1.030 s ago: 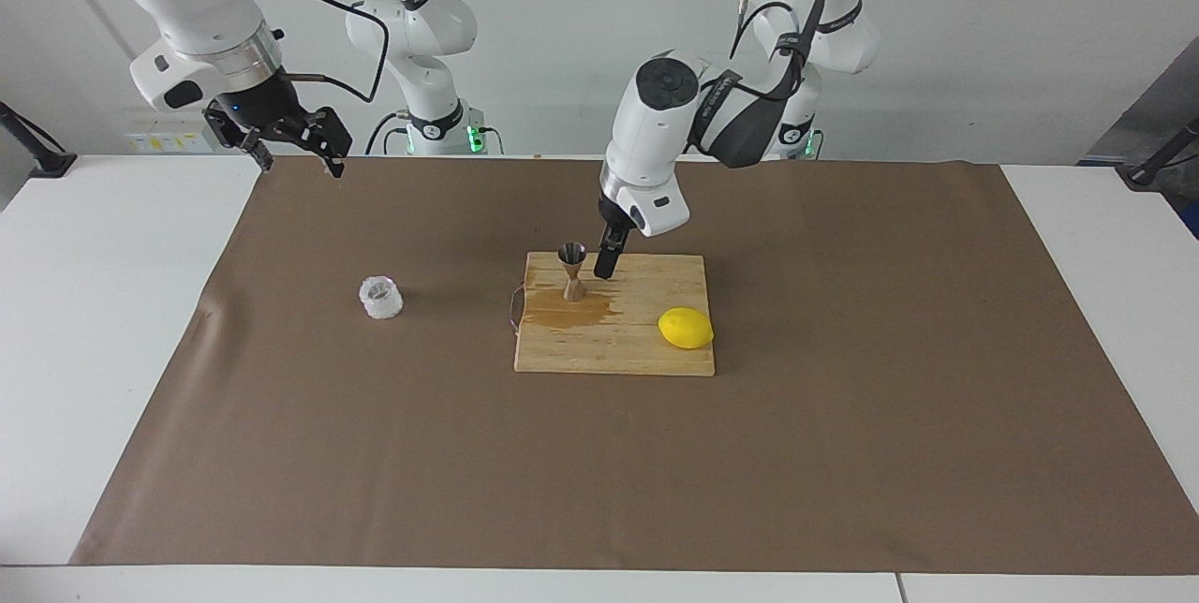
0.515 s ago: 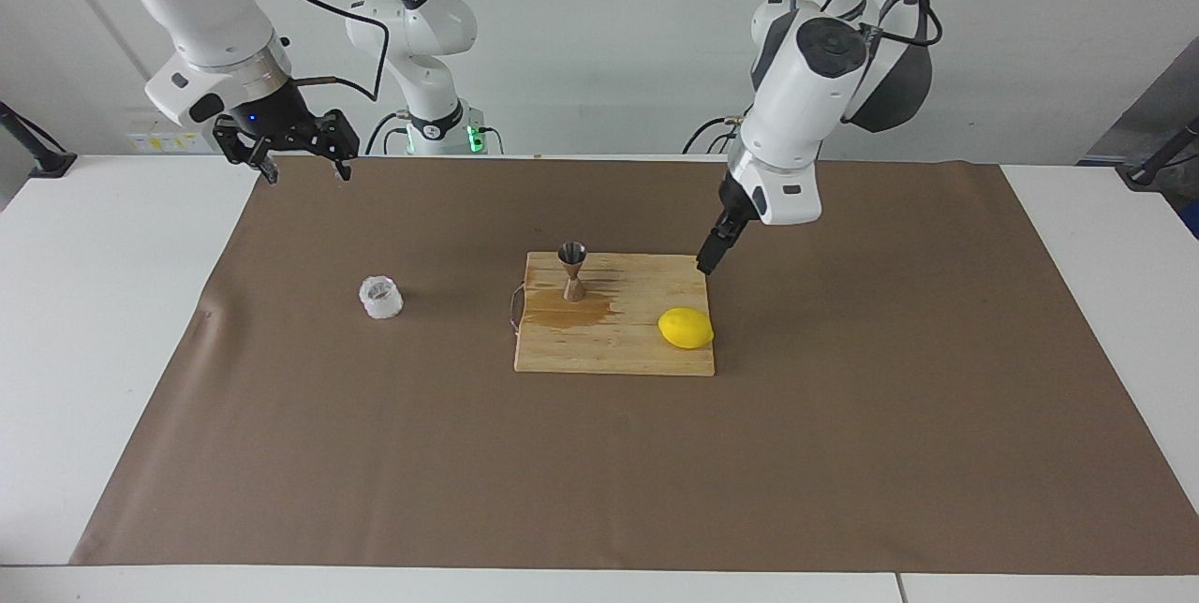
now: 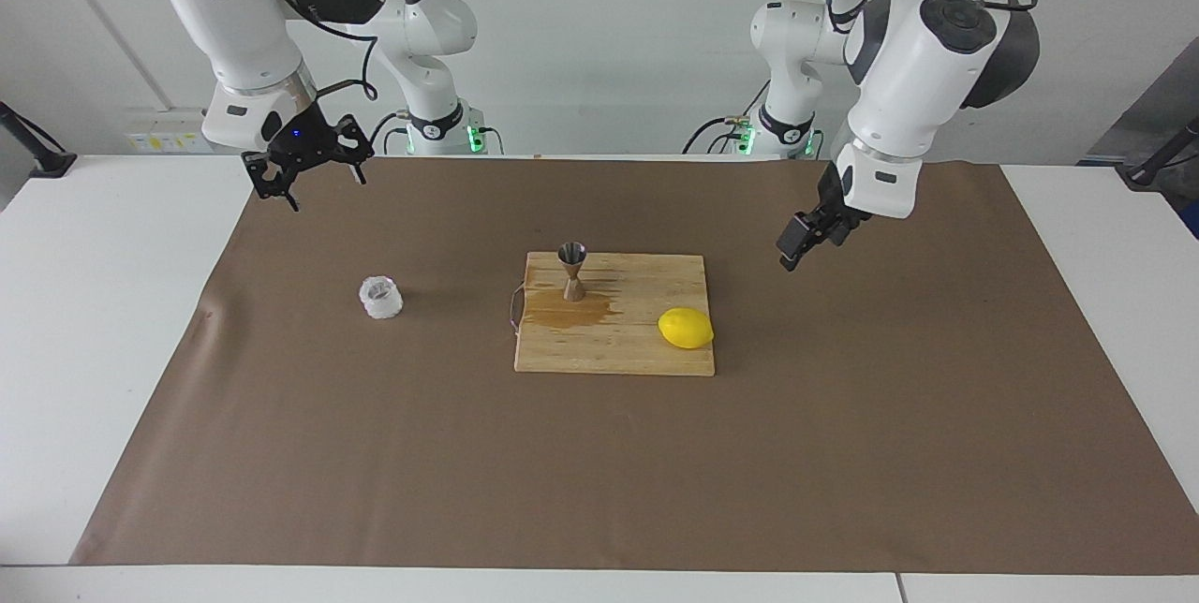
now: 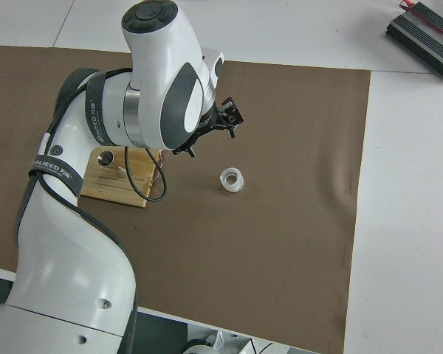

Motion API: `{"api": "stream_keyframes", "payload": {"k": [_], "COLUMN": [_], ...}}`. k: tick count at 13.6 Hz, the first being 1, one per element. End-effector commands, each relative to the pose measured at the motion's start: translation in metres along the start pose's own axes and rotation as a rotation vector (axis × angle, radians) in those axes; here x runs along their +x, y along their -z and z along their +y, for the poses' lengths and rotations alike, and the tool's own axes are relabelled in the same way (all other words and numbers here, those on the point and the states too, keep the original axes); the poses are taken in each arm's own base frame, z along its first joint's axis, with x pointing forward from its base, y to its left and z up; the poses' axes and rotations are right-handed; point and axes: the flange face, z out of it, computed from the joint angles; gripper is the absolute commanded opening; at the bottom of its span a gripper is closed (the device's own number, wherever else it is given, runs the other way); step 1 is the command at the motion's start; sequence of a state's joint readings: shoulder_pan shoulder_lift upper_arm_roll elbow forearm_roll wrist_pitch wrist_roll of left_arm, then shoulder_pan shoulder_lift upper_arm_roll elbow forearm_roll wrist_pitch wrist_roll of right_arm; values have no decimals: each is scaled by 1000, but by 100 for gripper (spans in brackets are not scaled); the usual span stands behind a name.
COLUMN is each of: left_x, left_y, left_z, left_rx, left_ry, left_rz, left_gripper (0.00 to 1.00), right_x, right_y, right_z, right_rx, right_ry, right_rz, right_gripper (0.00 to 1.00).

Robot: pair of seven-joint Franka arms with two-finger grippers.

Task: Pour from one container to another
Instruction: 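Retract the left gripper while the right gripper reaches the white cup, then lower the right gripper around the white cup and close it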

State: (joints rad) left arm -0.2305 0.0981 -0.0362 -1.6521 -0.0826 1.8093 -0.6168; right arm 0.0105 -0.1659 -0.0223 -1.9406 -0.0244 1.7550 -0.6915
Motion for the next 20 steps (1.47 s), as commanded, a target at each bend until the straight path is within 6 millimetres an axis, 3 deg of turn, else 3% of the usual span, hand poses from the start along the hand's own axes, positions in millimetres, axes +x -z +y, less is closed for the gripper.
{"api": "stream_keyframes", "payload": {"k": [1, 4, 6, 9, 11, 16, 20], "left_x": [8, 19, 21, 19, 19, 7, 1], "left_y": [11, 24, 39, 60, 77, 114, 115], "left_z": [-35, -61, -75, -93, -111, -117, -120], "left_rx": [26, 48, 47, 59, 65, 97, 140], "left_ry": [-200, -395, -444, -464, -512, -531, -533], "left_rz": [-1, 15, 38, 50, 49, -1, -33], "left_gripper": [100, 100, 100, 100, 100, 100, 100], "right_x": [-8, -16, -20, -29, -35, -31, -39], "right_y": [-29, -65, -88, -140, -157, -201, -224], "right_z": [-3, 8, 19, 46, 51, 68, 74], "right_rx": [14, 51, 80, 163, 135, 111, 129], "right_ry": [224, 412, 513, 652, 718, 891, 917], "right_rz": [35, 101, 118, 205, 225, 318, 353], "right_gripper": [100, 100, 100, 100, 100, 100, 100]}}
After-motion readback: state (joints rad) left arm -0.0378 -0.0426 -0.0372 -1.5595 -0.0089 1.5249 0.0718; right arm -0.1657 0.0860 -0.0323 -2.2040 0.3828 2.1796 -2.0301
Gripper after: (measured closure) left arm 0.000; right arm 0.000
